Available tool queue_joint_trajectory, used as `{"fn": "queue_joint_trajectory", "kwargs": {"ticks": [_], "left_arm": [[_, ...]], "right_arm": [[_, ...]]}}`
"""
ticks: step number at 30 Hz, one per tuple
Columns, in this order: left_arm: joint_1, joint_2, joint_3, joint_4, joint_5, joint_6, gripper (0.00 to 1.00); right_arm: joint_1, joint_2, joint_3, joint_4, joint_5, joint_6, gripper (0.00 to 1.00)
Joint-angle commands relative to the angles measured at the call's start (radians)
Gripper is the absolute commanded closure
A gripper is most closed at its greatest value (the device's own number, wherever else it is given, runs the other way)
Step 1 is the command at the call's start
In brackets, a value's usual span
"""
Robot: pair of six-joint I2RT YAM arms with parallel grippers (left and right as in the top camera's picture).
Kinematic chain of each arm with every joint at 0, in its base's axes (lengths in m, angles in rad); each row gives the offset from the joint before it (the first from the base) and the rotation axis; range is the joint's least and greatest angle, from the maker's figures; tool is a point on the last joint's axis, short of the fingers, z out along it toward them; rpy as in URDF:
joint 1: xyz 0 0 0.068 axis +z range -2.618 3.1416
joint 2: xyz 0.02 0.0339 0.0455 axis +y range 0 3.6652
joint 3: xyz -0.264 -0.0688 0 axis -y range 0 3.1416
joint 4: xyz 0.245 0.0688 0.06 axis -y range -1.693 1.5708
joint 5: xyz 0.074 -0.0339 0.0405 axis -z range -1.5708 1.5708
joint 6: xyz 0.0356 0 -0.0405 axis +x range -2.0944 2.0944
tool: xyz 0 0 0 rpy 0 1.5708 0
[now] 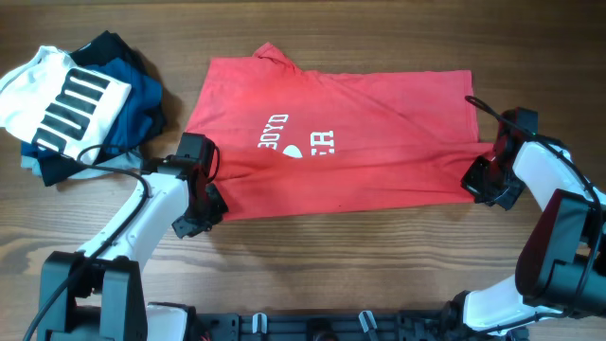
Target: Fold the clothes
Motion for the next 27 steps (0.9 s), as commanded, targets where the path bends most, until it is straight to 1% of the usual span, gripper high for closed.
{"fn": "queue_joint_trajectory", "kwargs": {"ticks": [1, 4, 6, 8, 13, 17, 18, 21, 22, 24, 26, 27], "left_arm": [[-0.002, 0.009, -0.009, 0.003, -0.07, -0.011, 0.96], [0.0, 0.009, -0.009, 0.004, -0.092, -0.012, 0.96], [0.007, 0.009, -0.008, 0.003, -0.133, -0.042, 0.96], [0.021, 0.007, -0.006, -0.005, -0.217, -0.064, 0.96], [0.082, 0.005, -0.003, -0.039, -0.492, -0.064, 0.95], [0.138, 0.005, -0.003, -0.003, -0.497, -0.064, 0.94], [0.147, 0.005, -0.003, 0.008, -0.497, -0.063, 0.91], [0.16, 0.005, -0.003, 0.014, -0.497, -0.063, 0.65], [0.16, 0.005, -0.003, 0.014, -0.497, -0.063, 0.62], [0.16, 0.005, -0.003, 0.011, -0.497, -0.063, 0.6], [0.16, 0.005, -0.003, 0.002, -0.497, -0.063, 0.61], [0.16, 0.005, -0.003, -0.003, -0.493, -0.063, 0.64]], "right_arm": [[-0.017, 0.01, -0.015, -0.008, 0.055, 0.018, 0.96], [-0.017, 0.01, -0.015, -0.008, 0.055, 0.018, 0.96], [-0.017, 0.01, -0.015, -0.008, 0.055, 0.018, 0.96], [-0.017, 0.01, -0.015, -0.009, 0.055, 0.017, 0.96], [-0.017, 0.01, -0.015, -0.008, 0.055, 0.017, 0.96], [-0.017, 0.01, -0.015, -0.008, 0.055, 0.017, 0.96], [-0.017, 0.01, -0.015, -0.008, 0.055, 0.017, 0.96], [-0.017, 0.01, -0.015, -0.008, 0.055, 0.017, 0.96], [-0.017, 0.01, -0.015, -0.008, 0.055, 0.017, 0.96], [-0.017, 0.01, -0.015, -0.008, 0.055, 0.017, 0.96], [-0.017, 0.01, -0.015, -0.009, 0.055, 0.017, 0.96], [-0.017, 0.01, -0.015, -0.011, 0.055, 0.017, 0.96]]}}
